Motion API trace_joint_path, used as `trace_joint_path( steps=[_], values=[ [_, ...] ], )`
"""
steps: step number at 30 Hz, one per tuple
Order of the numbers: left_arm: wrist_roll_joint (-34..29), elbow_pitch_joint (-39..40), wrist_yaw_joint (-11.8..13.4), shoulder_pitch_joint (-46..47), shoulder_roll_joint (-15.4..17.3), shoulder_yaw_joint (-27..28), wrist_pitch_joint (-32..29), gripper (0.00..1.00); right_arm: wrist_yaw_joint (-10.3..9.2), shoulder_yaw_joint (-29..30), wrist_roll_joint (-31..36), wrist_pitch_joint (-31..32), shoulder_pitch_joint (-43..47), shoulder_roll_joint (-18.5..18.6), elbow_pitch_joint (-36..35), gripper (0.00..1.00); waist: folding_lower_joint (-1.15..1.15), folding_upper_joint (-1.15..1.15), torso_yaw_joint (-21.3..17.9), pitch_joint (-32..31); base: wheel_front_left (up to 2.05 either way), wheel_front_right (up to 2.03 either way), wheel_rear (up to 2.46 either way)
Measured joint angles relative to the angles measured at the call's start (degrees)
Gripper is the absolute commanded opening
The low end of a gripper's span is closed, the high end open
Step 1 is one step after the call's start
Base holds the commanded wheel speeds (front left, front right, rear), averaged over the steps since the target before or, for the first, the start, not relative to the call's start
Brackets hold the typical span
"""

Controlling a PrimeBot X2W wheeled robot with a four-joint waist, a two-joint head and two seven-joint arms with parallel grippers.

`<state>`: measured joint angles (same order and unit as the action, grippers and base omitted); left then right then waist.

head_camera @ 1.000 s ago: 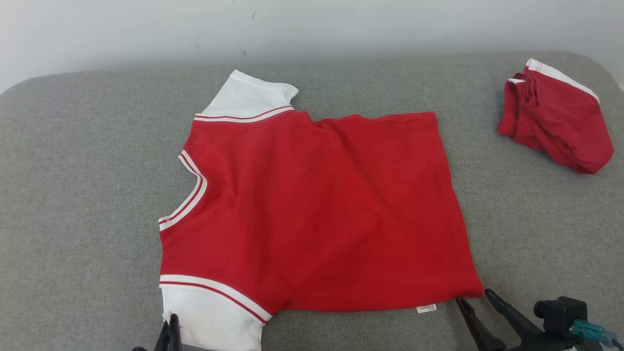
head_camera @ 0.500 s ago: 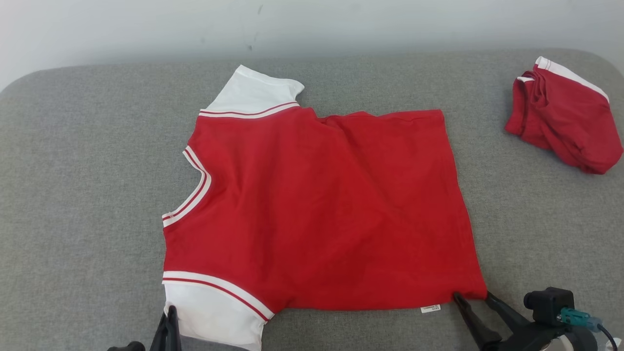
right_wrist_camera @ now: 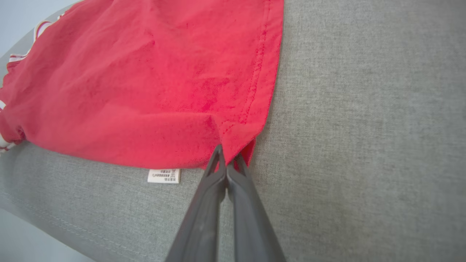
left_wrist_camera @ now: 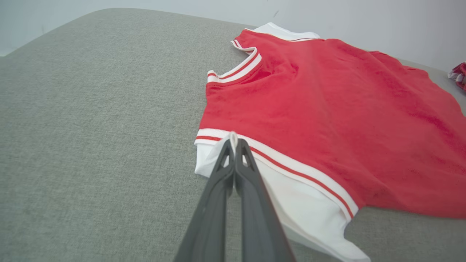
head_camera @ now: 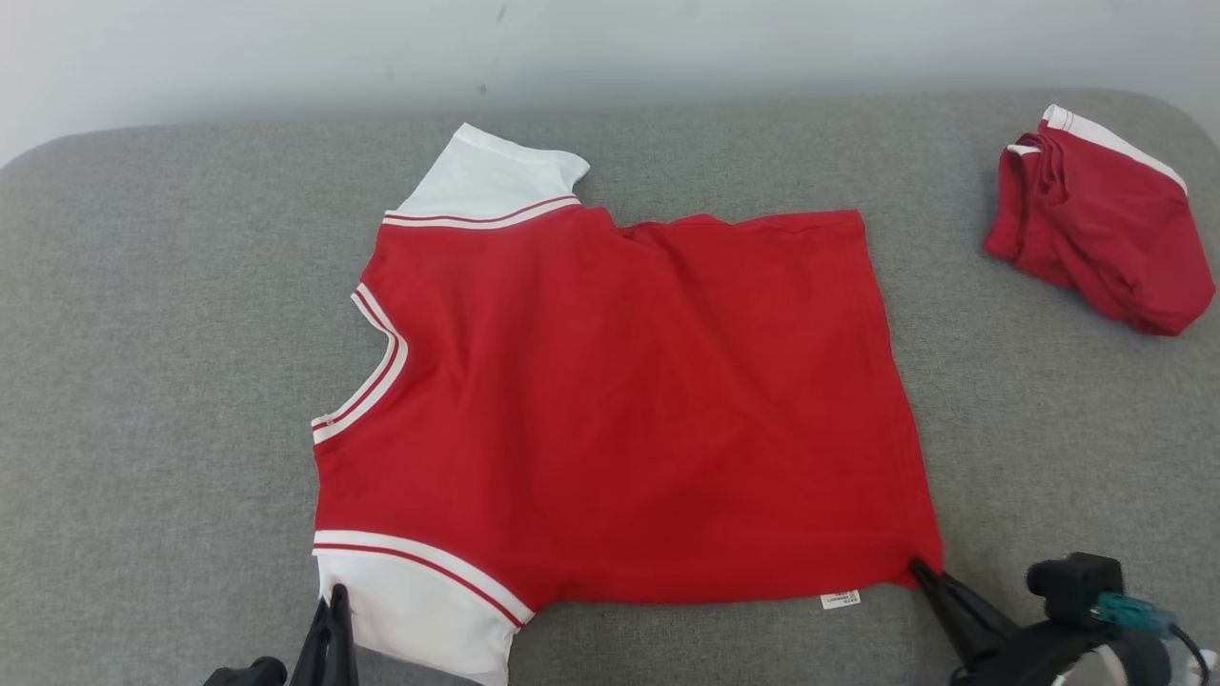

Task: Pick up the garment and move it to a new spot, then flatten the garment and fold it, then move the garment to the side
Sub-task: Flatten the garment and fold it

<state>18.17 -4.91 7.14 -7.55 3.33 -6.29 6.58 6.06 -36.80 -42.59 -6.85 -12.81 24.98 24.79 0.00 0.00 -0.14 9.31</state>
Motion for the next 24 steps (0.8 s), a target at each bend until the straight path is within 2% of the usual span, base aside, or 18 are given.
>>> trace_joint_path(
  steps=[5, 9, 20, 24],
  values=[
    [-0.11, 1.18, 0.0, -0.15, -0.14, 0.25, -0.18, 0.0, -0.01, 2.1, -0.34, -2.81, 3.74, 2.31, -0.1, 0.0, 0.0, 0.0, 0.95, 0.1, 0.0, 0.0, 0.0],
    [-0.36, 1.79, 0.0, -3.3, -0.15, 2.11, -0.16, 0.0, -0.11, 2.46, -0.34, -3.93, 5.39, 2.47, -1.58, 0.0, 0.0, 0.0, 1.71, -0.15, 0.0, 0.0, 0.0],
    [-2.42, 5.88, -0.01, -8.96, -0.2, 4.08, -0.6, 0.0, -1.64, 3.25, -0.34, -5.14, 10.35, 4.04, -7.26, 0.0, 0.0, -0.01, 3.01, -0.96, 0.0, 0.0, 0.0],
    [-4.16, 8.17, -0.01, -11.76, -0.21, 5.67, -0.97, 0.0, -2.87, 3.74, -0.34, -5.41, 12.53, 5.12, -9.51, 0.0, 0.0, -0.01, 3.43, -1.2, 0.0, 0.0, 0.0]
  ],
)
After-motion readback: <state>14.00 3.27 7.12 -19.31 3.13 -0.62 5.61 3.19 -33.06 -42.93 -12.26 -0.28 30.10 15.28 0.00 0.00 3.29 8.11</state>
